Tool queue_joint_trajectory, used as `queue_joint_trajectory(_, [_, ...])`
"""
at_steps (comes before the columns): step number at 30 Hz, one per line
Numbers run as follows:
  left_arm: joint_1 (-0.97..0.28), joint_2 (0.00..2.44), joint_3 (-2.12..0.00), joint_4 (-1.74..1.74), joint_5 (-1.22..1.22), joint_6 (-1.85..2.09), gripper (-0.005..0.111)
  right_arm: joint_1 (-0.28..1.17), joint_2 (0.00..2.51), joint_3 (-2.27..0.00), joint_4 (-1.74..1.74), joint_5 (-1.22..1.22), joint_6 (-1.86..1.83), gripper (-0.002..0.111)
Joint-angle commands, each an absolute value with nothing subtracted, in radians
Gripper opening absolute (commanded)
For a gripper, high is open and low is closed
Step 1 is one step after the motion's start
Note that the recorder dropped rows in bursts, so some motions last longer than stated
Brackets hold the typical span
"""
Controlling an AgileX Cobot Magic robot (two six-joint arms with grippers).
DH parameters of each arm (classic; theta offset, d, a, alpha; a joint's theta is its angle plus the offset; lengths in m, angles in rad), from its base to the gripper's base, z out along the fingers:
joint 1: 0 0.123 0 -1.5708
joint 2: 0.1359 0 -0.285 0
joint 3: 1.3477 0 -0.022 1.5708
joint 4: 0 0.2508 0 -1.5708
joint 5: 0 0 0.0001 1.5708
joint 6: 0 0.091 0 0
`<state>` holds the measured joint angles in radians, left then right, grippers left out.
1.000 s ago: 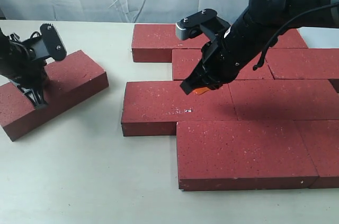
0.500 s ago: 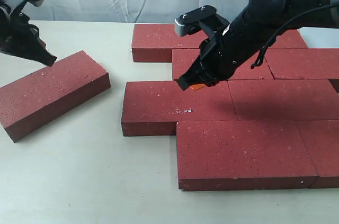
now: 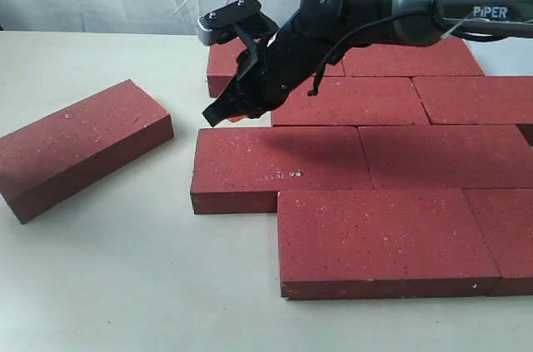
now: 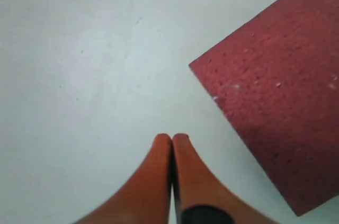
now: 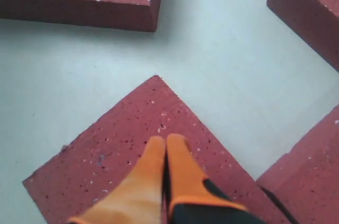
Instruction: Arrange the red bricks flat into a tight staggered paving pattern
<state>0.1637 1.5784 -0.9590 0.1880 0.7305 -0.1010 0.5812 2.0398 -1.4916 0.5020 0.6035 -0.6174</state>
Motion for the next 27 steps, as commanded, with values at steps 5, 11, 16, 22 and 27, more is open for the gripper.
queue_joint_trajectory(5, [0.208,1.759,-0.922,0.172,0.583,-0.12,0.0,0.593,2.091,-1.502,0.511,0.438,-0.655,-0.001])
queue_joint_trajectory(11, [0.208,1.858,-0.935,0.173,0.39,-0.111,0.0,0.601,2.101,-1.504,0.505,0.378,-0.679,-0.001])
queue_joint_trajectory(16, [0.208,1.888,-0.938,0.176,0.221,-0.097,0.0,0.601,2.103,-1.504,0.5,0.278,-0.679,-0.001])
queue_joint_trajectory(22, [0.208,1.902,-0.942,0.184,0.058,-0.065,0.0,0.601,2.148,-1.504,0.506,0.13,-0.681,-0.001])
queue_joint_trajectory(27, [0.206,1.903,-0.942,0.216,-0.06,-0.065,0.0,0.601,2.198,-1.518,0.506,0.086,-0.681,-0.001])
